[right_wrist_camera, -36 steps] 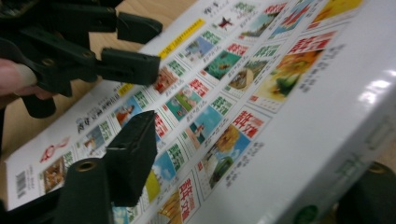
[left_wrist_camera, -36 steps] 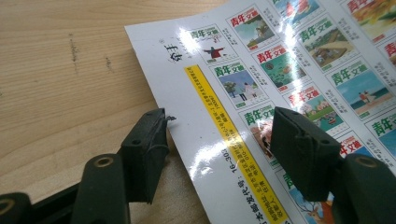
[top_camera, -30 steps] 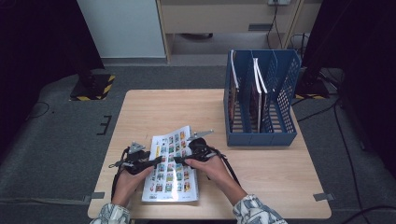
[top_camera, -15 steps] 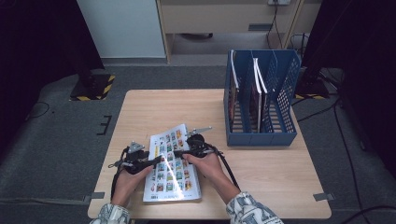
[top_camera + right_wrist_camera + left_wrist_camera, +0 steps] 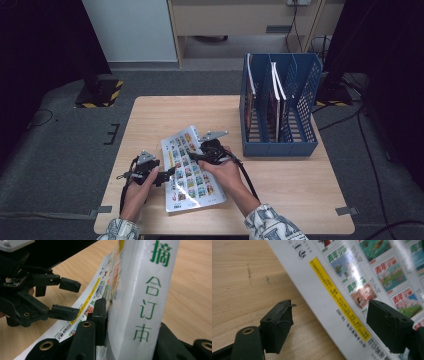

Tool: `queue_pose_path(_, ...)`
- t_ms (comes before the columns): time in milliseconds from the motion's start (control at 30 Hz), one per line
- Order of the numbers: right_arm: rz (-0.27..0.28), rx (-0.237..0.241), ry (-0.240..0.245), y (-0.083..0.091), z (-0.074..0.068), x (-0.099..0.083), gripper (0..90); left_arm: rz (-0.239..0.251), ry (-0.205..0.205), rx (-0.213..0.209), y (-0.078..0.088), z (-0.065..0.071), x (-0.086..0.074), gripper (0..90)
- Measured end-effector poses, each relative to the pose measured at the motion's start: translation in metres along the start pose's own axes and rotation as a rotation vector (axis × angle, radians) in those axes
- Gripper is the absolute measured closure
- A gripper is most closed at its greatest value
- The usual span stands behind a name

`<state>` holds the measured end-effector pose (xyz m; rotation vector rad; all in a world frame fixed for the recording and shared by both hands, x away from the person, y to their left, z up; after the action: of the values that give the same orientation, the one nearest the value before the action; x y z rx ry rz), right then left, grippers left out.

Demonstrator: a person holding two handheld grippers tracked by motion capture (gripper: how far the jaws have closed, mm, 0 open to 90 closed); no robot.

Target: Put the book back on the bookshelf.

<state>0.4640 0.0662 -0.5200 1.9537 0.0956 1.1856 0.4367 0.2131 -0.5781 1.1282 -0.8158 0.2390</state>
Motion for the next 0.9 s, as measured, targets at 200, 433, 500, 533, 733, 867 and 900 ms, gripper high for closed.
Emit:
queue_pose_path(200,0.033,-0.035,0.019,0.009,0.008,0.003,71.4,-0.017,0.001,-0.037,-0.004,0.005,-0.002,19.8)
queue_pose_path(433,0.085,-0.063,0.057,0.018,0.010,0.010,71.7,-0.059,-0.002,-0.142,-0.012,0.020,-0.005,19.3)
queue_pose_path(500,0.102,-0.065,0.065,0.020,0.010,0.012,71.8,-0.067,-0.008,-0.167,-0.014,0.023,-0.006,18.4)
queue_pose_path(533,0.111,-0.065,0.069,0.021,0.009,0.013,71.9,-0.069,-0.008,-0.173,-0.014,0.023,-0.006,17.3)
queue_pose_path(733,0.149,-0.064,0.082,0.025,0.007,0.017,72.2,-0.063,-0.008,-0.208,-0.018,0.027,-0.003,13.2)
queue_pose_path(867,0.167,-0.065,0.098,0.028,0.005,0.019,72.4,-0.064,-0.011,-0.233,-0.020,0.032,-0.002,13.9)
queue_pose_path(900,0.172,-0.063,0.100,0.028,0.005,0.020,72.4,-0.058,-0.012,-0.242,-0.020,0.034,-0.001,15.0)
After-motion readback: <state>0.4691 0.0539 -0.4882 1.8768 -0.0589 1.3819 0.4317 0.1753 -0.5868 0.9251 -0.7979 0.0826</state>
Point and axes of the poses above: each handheld gripper's, and its own axes: y roughly backward along the jaws, x roughly out of its top, z roughly to its right, the point moved 9 cm from there along -y, roughly forward along the jaws, and after that the axes turned 8 degrees about -z, right-handed, at the moved point
